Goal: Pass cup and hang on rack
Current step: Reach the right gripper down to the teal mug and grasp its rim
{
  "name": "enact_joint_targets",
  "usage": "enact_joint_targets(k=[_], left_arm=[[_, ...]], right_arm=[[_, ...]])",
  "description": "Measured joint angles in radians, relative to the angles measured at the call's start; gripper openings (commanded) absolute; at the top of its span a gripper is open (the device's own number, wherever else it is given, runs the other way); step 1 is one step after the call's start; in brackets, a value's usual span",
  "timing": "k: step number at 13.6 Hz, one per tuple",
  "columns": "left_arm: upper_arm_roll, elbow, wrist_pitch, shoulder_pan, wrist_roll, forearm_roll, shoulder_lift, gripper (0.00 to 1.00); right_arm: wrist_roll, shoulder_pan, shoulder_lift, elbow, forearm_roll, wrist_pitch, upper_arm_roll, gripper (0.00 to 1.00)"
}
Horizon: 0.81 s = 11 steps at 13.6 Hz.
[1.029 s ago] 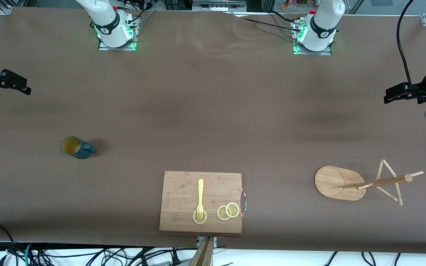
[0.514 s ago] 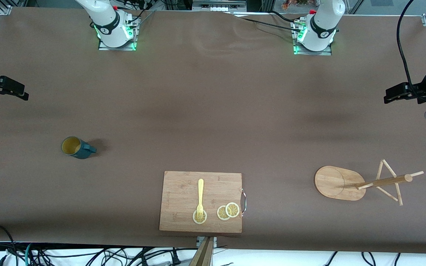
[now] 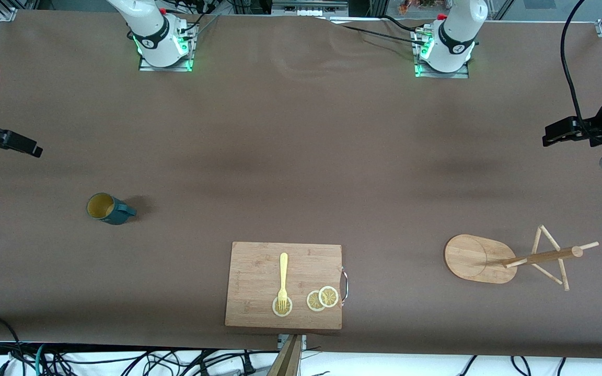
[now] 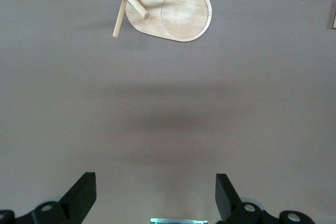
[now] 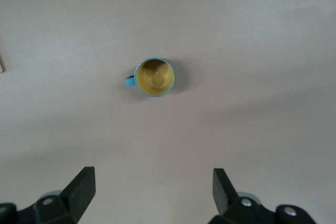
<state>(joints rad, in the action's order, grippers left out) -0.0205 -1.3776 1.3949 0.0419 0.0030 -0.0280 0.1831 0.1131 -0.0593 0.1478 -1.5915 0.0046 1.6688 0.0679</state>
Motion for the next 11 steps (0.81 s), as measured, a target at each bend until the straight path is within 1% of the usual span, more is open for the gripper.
enact_joint_targets(k=[3, 6, 8, 11], left_arm=[[0.0, 0.0, 0.0, 0.0, 0.0, 0.0, 0.0, 1.0], [0.0, 0.0, 0.0, 0.0, 0.0, 0.0, 0.0, 1.0], [0.0, 0.0, 0.0, 0.0, 0.0, 0.0, 0.0, 1.0], [0.0, 0.0, 0.0, 0.0, 0.0, 0.0, 0.0, 1.0]], right_arm=[[0.013, 0.0, 0.091, -0.002, -0.016, 0.09, 0.0, 1.0], [0.016, 0.009, 0.149, -0.022, -0.058, 0.162, -0.001, 1.0], [0.02, 0.014, 0.164, -0.099, -0.059, 0.301, -0.002, 1.0], [0.021, 0.012, 0.175, -0.26, -0.061, 0.525, 0.004, 1.0]])
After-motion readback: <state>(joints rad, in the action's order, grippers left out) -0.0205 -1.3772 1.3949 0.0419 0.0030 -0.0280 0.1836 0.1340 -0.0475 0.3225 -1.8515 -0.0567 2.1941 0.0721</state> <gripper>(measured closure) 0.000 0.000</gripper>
